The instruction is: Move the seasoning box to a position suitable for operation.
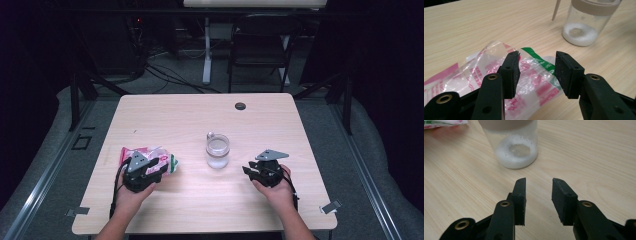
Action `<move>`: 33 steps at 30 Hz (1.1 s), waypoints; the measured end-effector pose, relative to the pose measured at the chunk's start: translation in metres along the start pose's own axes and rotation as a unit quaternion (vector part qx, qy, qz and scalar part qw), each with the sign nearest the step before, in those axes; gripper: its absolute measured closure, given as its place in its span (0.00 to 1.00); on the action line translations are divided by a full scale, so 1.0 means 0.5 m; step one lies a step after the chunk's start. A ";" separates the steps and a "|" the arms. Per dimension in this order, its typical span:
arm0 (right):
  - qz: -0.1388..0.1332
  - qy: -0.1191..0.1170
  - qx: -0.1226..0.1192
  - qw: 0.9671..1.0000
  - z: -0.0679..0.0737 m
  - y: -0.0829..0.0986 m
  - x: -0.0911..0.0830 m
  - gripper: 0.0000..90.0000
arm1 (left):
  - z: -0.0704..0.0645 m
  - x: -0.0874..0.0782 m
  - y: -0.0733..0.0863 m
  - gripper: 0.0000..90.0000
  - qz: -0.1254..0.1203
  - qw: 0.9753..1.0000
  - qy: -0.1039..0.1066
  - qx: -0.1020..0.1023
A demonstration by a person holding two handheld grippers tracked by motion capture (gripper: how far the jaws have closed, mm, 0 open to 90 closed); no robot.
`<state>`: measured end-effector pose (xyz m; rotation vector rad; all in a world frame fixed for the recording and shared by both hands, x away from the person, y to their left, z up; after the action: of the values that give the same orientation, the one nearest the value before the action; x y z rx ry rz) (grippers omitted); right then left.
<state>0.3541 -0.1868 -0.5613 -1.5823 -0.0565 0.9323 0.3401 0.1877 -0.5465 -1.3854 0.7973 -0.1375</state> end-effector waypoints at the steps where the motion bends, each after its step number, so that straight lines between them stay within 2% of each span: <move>1: 0.000 0.000 0.000 1.000 0.000 0.000 0.000 0.73 | -0.003 -0.001 0.000 0.61 -0.002 1.000 0.000 -0.003; 3: -0.003 0.006 0.001 1.000 -0.001 -0.002 0.003 0.74 | -0.014 -0.003 -0.004 0.59 -0.006 1.000 0.004 -0.011; 5: -0.009 0.008 -0.003 1.000 -0.004 -0.011 0.011 0.76 | -0.025 0.000 -0.011 0.59 -0.006 1.000 0.021 -0.015; 7: -0.010 0.007 -0.005 1.000 -0.005 -0.015 0.015 0.77 | -0.039 0.003 -0.024 0.59 -0.008 1.000 0.017 -0.003; 9: -0.015 0.002 -0.005 1.000 -0.010 -0.023 0.025 0.78 | -0.055 0.013 -0.038 0.60 -0.009 0.999 0.032 -0.002; 12: -0.021 -0.004 -0.001 1.000 -0.019 -0.039 0.043 0.79 | -0.080 0.041 -0.056 0.64 -0.002 0.999 0.037 -0.007; 13: -0.025 -0.004 0.000 1.000 -0.022 -0.044 0.047 0.79 | -0.086 0.050 -0.060 0.66 0.000 0.999 0.036 -0.012; 14: -0.028 -0.003 0.000 1.000 -0.025 -0.051 0.059 0.78 | -0.097 0.072 -0.070 0.70 0.002 0.999 0.037 -0.025; 15: -0.028 -0.003 0.000 1.000 -0.025 -0.051 0.059 0.78 | -0.097 0.072 -0.070 0.72 0.002 0.999 0.037 -0.025; 17: -0.028 -0.002 -0.012 1.000 -0.028 -0.056 0.071 0.75 | -0.106 0.095 -0.076 0.75 0.009 0.997 0.047 -0.062; 18: -0.030 0.001 -0.021 0.999 -0.032 -0.061 0.080 0.75 | -0.113 0.117 -0.081 0.79 0.016 0.996 0.043 -0.079; 19: -0.030 0.001 -0.021 0.999 -0.032 -0.061 0.080 0.75 | -0.113 0.117 -0.081 0.82 0.016 0.996 0.043 -0.079; 20: -0.031 -0.001 -0.011 0.999 -0.036 -0.067 0.086 0.80 | -0.118 0.138 -0.085 0.83 0.023 0.996 0.032 -0.081; 21: -0.031 -0.001 -0.011 0.999 -0.036 -0.067 0.086 0.80 | -0.118 0.138 -0.085 0.85 0.023 0.996 0.032 -0.081; 22: -0.036 -0.002 0.001 0.999 -0.042 -0.073 0.091 0.87 | -0.121 0.156 -0.087 0.87 0.026 0.996 0.021 -0.085; 23: -0.036 -0.002 0.001 0.999 -0.042 -0.073 0.091 0.87 | -0.121 0.156 -0.087 0.89 0.026 0.996 0.021 -0.085; 24: -0.040 -0.010 0.011 0.999 -0.047 -0.078 0.095 0.93 | -0.123 0.171 -0.088 0.91 0.027 0.996 0.005 -0.080; 28: -0.043 -0.018 0.007 0.999 -0.044 -0.084 0.105 0.97 | -0.125 0.194 -0.087 0.98 0.027 0.996 0.001 -0.090; 33: -0.050 -0.024 0.014 0.998 -0.044 -0.090 0.116 0.97 | -0.136 0.211 -0.087 1.00 0.032 0.996 0.000 -0.085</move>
<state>0.4262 -0.1625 -0.5547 -1.5169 -0.1534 0.8891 0.3942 0.0664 -0.5498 -1.5170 0.8689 -0.0196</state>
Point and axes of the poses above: each handheld gripper's, and its own axes: x roughly forward along the jaws, y roughly out of its underside, z roughly to its left, the point moved 3 cm from there along x, roughly forward along the jaws, and after that the axes turned 8 degrees about -z, right-handed, at the moved point
